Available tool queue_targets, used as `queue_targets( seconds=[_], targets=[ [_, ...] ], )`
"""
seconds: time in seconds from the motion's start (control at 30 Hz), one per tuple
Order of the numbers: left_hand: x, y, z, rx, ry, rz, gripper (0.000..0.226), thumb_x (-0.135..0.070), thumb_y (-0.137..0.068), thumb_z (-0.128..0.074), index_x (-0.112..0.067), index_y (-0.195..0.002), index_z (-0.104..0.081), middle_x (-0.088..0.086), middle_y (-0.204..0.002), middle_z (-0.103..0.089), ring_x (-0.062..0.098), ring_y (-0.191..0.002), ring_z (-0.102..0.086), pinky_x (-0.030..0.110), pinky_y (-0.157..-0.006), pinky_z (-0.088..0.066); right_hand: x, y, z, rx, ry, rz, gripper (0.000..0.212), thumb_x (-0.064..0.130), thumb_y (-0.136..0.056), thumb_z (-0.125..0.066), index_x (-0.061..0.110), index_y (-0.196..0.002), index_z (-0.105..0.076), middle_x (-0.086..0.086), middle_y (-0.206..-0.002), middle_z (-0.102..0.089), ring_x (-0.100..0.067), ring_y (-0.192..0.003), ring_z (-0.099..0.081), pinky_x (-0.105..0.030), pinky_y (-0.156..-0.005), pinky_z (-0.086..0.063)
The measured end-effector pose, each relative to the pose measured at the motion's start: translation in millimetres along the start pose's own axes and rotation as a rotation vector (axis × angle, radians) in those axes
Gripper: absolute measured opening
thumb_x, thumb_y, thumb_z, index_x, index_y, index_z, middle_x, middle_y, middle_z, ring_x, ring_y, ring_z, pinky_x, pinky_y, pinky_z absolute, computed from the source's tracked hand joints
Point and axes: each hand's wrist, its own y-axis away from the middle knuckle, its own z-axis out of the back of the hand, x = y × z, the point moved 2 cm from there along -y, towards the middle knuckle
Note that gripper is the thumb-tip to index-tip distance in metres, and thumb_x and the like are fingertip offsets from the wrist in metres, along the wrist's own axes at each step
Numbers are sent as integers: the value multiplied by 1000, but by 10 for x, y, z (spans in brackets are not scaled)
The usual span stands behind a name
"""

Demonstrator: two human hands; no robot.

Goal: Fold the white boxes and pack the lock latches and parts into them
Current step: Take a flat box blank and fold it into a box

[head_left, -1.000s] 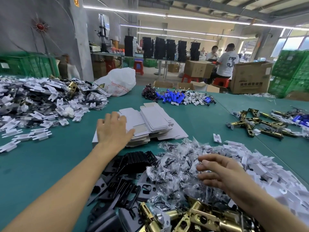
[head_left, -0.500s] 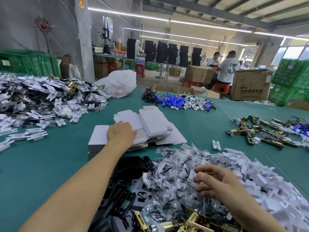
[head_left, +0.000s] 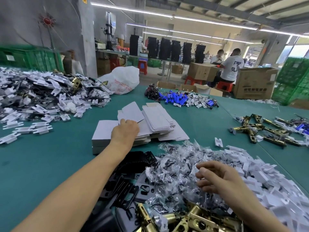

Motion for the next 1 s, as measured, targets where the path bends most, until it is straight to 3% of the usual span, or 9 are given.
queue_targets(
  seconds=[0.27, 0.4, 0.5, 0.57, 0.63, 0.7, 0.8, 0.9, 1.0],
  targets=[
    [-65, 351, 612, -312, 153, -81, 46, 2, -87, -62, -6, -128, -44, 6, -115, -52, 22, -107, -52, 26, -60, -52, 171, 86, -43, 3, 111, 70, 11, 14, -93, -63, 19, -99, -71, -7, -88, -73, -21, -77, -72, -32, -67, -60],
    [-401, 795, 957, -611, 269, -427, 31, 0, -80, -59, -2, -109, -68, 9, -85, -64, 22, -73, -63, 28, -43, -55, 353, 52, -92, -40, 11, 68, 39, 50, -87, -55, 30, -121, -56, 1, -102, -70, -14, -86, -71, -27, -67, -57],
    [-540, 1017, 1058, -673, 350, -645, 34, -2, -83, -53, -1, -112, -70, 10, -84, -67, 22, -72, -64, 30, -54, -57, 446, -5, -117, -5, -254, -76, 40, 58, -89, -50, 31, -119, -57, -9, -108, -71, -30, -92, -73, -39, -74, -59],
    [-581, 1089, 1019, -610, 320, -761, 32, -2, -82, -55, -9, -109, -71, 5, -87, -67, 21, -77, -63, 30, -60, -55, 463, -30, -97, -20, -333, -113, 28, 37, -100, -50, 17, -112, -66, -16, -99, -74, -36, -83, -74, -37, -64, -60],
    [-618, 1110, 919, -422, 388, -812, 32, 1, -85, -48, -9, -110, -66, 8, -96, -65, 26, -88, -61, 39, -66, -55, 452, -37, -83, -61, -280, -106, 20, 8, -100, -48, 11, -106, -67, -15, -84, -75, -35, -72, -74, -31, -53, -58],
    [-668, 1106, 797, -161, 519, -774, 34, 2, -91, -48, -10, -121, -59, 10, -109, -62, 31, -102, -58, 46, -77, -52, 443, -16, -132, -31, -139, -123, 25, -2, -95, -48, 11, -102, -69, -13, -78, -75, -31, -65, -73, -29, -50, -57],
    [-708, 1110, 665, 10, 792, -756, 40, -3, -96, -52, -18, -132, -60, 6, -119, -65, 26, -111, -58, 42, -90, -47, 422, -24, -191, 30, 35, -193, 33, 11, -96, -43, 12, -86, -74, -14, -73, -74, -26, -59, -71, -30, -52, -56],
    [-650, 1097, 572, 89, 985, -718, 42, -10, -98, -55, -32, -132, -63, -8, -124, -67, 12, -113, -59, 37, -95, -49, 433, -69, -156, -27, -74, -256, 38, 33, -97, -37, 11, -84, -65, -13, -66, -71, -30, -58, -71, -33, -53, -56],
    [-647, 1132, 489, 173, 1164, -607, 35, -25, -98, -61, -34, -132, -62, -12, -121, -68, 2, -108, -62, 29, -94, -51, 479, -82, -167, -11, 10, -221, 28, 25, -100, -45, 4, -91, -62, -11, -61, -69, -29, -55, -69, -32, -50, -54]
  ],
)
